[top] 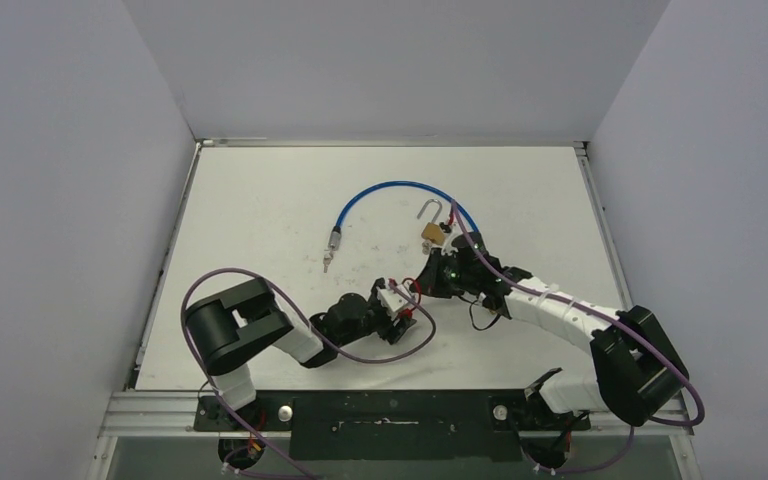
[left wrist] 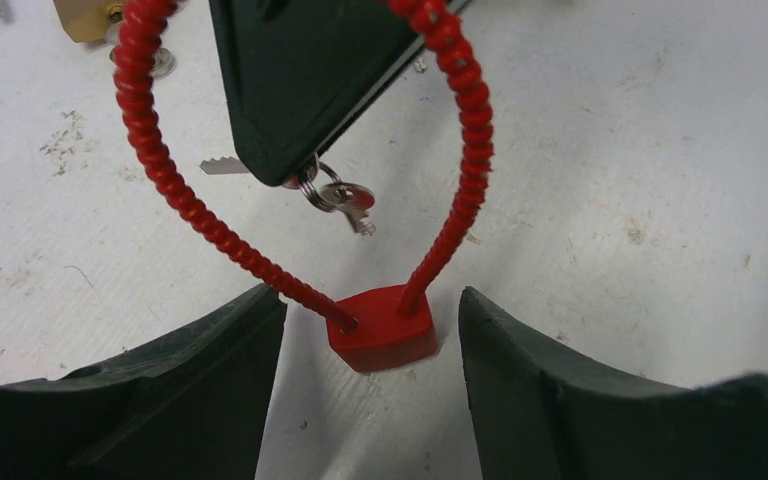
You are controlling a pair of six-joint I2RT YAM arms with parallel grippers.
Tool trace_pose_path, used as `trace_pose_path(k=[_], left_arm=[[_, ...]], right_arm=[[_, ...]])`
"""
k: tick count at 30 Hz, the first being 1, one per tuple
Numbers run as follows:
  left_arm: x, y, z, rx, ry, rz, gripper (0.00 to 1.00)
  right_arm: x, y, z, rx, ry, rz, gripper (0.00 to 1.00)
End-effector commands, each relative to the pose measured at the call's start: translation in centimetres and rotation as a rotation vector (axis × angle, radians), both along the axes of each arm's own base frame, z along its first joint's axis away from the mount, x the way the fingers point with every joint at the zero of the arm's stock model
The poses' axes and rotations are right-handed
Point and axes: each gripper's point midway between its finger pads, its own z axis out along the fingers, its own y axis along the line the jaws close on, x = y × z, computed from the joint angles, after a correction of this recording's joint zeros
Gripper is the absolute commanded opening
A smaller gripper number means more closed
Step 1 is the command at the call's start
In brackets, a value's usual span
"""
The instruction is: Unlock with the key
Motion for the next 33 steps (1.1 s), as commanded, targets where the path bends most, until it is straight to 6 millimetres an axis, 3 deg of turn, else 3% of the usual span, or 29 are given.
trace_pose_path(k=[1,8,16,19,24,28,33], left_arm=[[1.4,-0.7,2.8,-0.064,-0.084,0.062,0.64],[-0.1,0.6,4.4,-0.075,-0.080,0.103,0.71],[-2.6,4.7,6.2,-0.166,0.015,0.183,0.81],[-3.7,7.1,7.2,-0.204,0.049,0.217,0.81],[-4.5,9.1,8.6,-0.247,0.107,0.264,0.81],[-4.2,10.2,10.1,-0.309,0.191,0.365,0.81],[-3.4,10.8,11.6,-0.413,0.323,0.515,0.81]], right_arm=[[0.8,0.8,1.9,0.030,-0.061,-0.013,0.00],[0.0,1.6,2.7,0.005,-0.063,-0.029,0.00],[-0.1,1.3,3.2,-0.025,-0.065,-0.091,0.00],[0.0,1.6,3.6,-0.028,-0.079,-0.089,0.00],[-0.1,2.1,3.5,-0.042,-0.047,-0.130,0.00],[-0.1,1.3,3.4,-0.074,-0.002,-0.221,0.00],[0.9,-1.2,3.2,-0.177,-0.018,-0.322,0.00]])
